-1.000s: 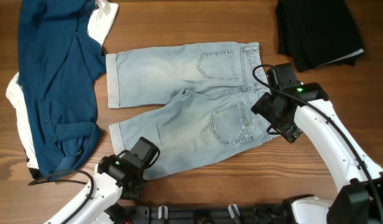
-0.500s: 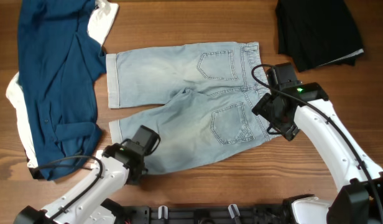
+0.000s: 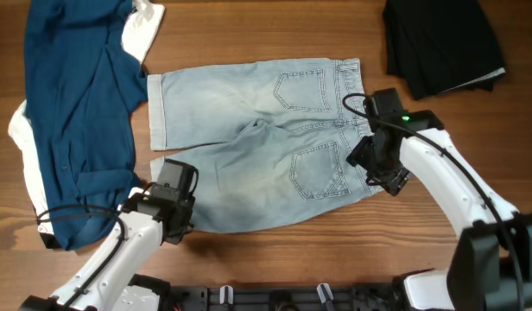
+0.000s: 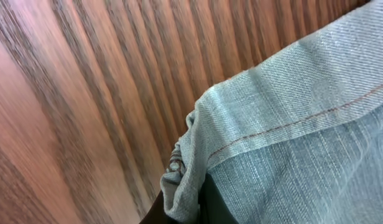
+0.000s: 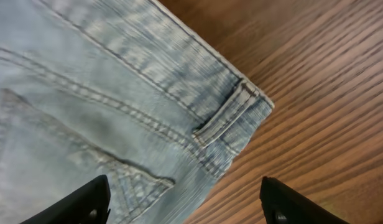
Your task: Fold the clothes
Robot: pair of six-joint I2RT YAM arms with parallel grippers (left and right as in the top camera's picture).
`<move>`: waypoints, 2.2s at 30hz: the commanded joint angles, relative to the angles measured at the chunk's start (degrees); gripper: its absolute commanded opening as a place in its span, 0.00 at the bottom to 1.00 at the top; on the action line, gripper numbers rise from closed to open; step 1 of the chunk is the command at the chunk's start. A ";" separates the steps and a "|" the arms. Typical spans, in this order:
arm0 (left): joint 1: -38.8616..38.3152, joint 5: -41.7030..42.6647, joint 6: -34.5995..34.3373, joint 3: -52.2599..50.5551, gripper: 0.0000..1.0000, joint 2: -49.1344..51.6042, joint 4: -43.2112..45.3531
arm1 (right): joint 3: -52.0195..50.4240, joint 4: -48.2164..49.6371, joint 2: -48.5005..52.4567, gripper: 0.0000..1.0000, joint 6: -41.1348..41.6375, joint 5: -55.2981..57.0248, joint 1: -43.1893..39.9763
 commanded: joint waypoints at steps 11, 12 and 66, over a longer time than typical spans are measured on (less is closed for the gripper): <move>1.07 0.31 2.86 1.01 0.04 0.07 0.22 | -12.61 16.09 5.29 0.31 3.89 -1.68 -0.20; 1.07 0.07 2.86 1.01 0.04 0.07 0.22 | -13.07 16.74 5.29 0.13 3.87 -1.53 -0.22; 4.07 -12.79 34.60 22.71 1.00 23.06 60.48 | -6.71 78.99 9.09 1.00 -10.91 0.66 -4.35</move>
